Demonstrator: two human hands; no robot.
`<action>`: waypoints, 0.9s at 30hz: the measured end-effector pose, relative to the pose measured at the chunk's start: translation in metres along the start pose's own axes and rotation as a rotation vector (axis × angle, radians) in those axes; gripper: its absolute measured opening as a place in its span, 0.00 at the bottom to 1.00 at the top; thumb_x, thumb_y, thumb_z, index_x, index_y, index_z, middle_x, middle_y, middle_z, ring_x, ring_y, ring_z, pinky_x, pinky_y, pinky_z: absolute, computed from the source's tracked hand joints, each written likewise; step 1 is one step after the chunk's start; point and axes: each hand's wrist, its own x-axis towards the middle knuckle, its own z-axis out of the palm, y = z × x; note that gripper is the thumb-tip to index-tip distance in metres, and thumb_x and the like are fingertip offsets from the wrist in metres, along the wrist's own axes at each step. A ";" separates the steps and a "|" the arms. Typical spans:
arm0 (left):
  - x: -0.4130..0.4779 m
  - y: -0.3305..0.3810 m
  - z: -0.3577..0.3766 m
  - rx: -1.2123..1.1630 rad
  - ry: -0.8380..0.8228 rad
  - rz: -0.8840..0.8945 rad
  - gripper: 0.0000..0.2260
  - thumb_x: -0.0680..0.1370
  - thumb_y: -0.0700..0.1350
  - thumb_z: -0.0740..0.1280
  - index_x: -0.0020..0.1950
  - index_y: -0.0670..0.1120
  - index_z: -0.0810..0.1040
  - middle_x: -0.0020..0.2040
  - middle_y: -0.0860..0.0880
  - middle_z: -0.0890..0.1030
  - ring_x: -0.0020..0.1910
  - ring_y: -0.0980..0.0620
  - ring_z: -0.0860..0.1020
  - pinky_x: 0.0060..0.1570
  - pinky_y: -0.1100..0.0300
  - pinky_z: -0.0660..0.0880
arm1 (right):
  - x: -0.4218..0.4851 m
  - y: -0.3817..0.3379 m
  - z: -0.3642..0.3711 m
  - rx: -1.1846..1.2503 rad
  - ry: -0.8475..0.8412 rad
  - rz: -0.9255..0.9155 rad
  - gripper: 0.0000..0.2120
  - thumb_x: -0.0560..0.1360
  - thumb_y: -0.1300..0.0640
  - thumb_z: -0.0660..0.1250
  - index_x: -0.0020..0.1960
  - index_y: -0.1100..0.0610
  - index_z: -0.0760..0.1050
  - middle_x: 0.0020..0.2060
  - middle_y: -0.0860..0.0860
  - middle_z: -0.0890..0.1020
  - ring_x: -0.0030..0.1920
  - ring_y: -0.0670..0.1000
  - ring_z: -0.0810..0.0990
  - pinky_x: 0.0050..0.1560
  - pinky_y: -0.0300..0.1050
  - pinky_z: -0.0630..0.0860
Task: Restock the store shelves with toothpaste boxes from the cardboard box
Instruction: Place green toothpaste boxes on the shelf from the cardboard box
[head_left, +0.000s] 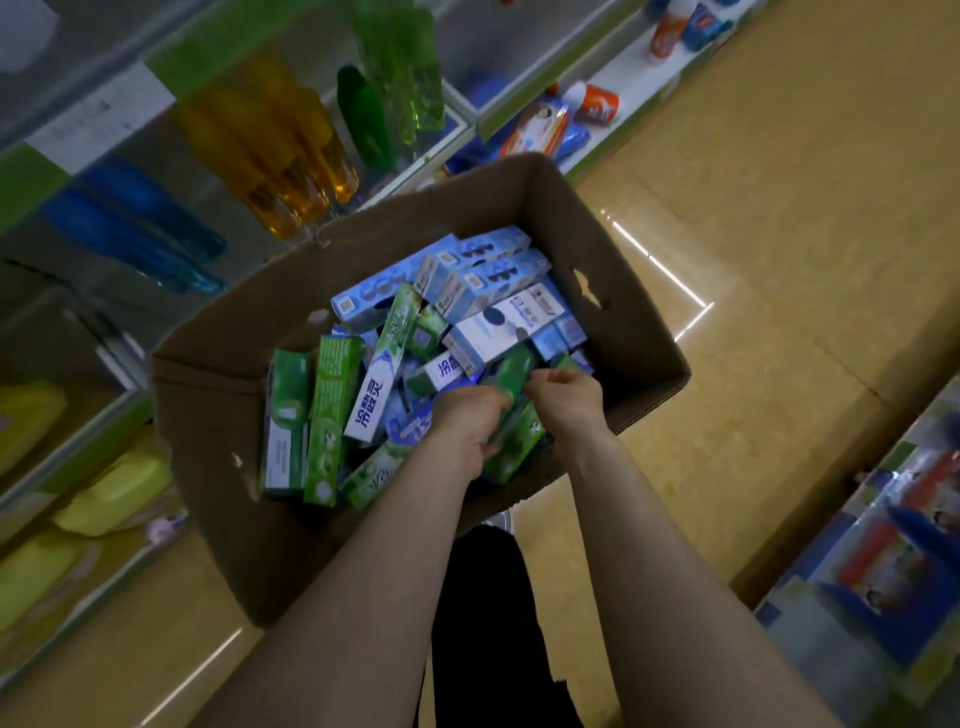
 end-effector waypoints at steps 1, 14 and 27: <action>0.005 -0.004 0.001 0.037 0.022 0.009 0.03 0.75 0.38 0.65 0.44 0.46 0.76 0.40 0.44 0.75 0.36 0.50 0.72 0.34 0.61 0.69 | 0.007 0.005 0.003 -0.044 0.004 0.020 0.07 0.74 0.61 0.68 0.51 0.58 0.79 0.45 0.55 0.80 0.45 0.53 0.77 0.49 0.45 0.73; 0.053 -0.036 0.004 0.397 0.093 0.129 0.17 0.75 0.40 0.67 0.64 0.44 0.76 0.61 0.46 0.76 0.58 0.47 0.75 0.57 0.58 0.73 | 0.040 0.021 0.023 -0.498 -0.048 0.209 0.33 0.74 0.55 0.70 0.74 0.54 0.57 0.69 0.60 0.61 0.64 0.63 0.71 0.59 0.51 0.71; 0.042 -0.020 0.001 0.373 0.018 0.144 0.13 0.74 0.40 0.70 0.58 0.46 0.77 0.45 0.49 0.77 0.41 0.53 0.73 0.37 0.62 0.70 | 0.052 0.015 0.020 -0.029 0.010 0.238 0.30 0.68 0.59 0.69 0.66 0.55 0.60 0.58 0.61 0.76 0.56 0.63 0.77 0.55 0.60 0.78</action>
